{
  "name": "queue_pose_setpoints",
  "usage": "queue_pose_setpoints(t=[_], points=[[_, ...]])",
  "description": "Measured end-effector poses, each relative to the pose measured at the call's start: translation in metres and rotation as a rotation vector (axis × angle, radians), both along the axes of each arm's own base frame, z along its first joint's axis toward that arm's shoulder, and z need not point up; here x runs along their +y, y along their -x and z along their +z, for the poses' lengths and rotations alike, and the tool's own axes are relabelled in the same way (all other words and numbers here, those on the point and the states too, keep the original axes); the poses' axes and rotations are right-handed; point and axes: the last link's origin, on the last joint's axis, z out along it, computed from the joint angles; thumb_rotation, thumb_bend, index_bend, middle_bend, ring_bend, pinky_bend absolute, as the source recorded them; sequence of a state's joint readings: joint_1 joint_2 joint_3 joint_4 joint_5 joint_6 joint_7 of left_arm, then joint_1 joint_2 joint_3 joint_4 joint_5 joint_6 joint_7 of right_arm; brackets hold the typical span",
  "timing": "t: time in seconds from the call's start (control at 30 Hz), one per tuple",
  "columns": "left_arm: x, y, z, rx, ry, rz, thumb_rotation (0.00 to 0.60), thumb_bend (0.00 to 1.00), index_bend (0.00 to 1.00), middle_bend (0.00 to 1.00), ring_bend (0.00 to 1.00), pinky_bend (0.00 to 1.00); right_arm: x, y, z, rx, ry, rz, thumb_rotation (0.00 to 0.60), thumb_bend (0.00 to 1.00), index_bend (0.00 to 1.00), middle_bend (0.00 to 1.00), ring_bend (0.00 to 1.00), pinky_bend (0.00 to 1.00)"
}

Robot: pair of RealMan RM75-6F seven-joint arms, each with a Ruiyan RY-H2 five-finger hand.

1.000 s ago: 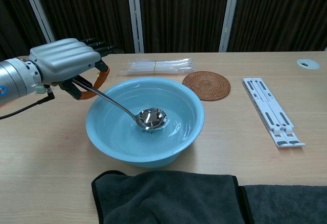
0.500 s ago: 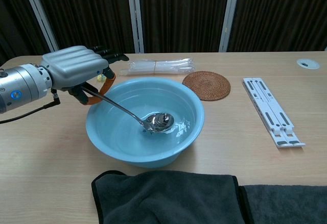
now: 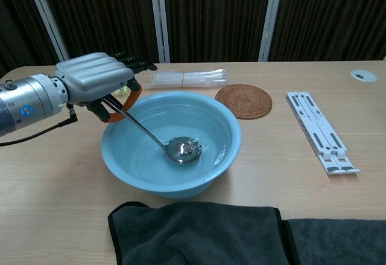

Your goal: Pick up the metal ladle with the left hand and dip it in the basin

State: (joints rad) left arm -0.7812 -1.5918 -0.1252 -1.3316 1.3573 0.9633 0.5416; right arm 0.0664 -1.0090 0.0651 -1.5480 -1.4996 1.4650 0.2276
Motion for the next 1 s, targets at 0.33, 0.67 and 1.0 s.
queue_pose_setpoints(t=[0.33,0.67,1.0], points=[[-0.016,-0.007,0.020,-0.066,-0.026,-0.056,0.600,0.47,0.64,0.00,0.00,0.00,0.001,-0.002,-0.003,0.010,-0.009,0.005,0.600,0.01,0.00,0.00,0.00,0.00],[-0.028,-0.006,0.043,-0.101,-0.056,-0.077,0.600,0.47,0.64,0.00,0.00,0.00,0.003,-0.004,-0.007,0.019,-0.023,0.012,0.600,0.00,0.00,0.00,0.00,0.00],[-0.029,0.002,0.058,-0.120,-0.077,-0.048,0.600,0.47,0.64,0.00,0.00,0.00,0.004,-0.006,-0.010,0.018,-0.030,0.013,0.600,0.00,0.00,0.00,0.00,0.00]])
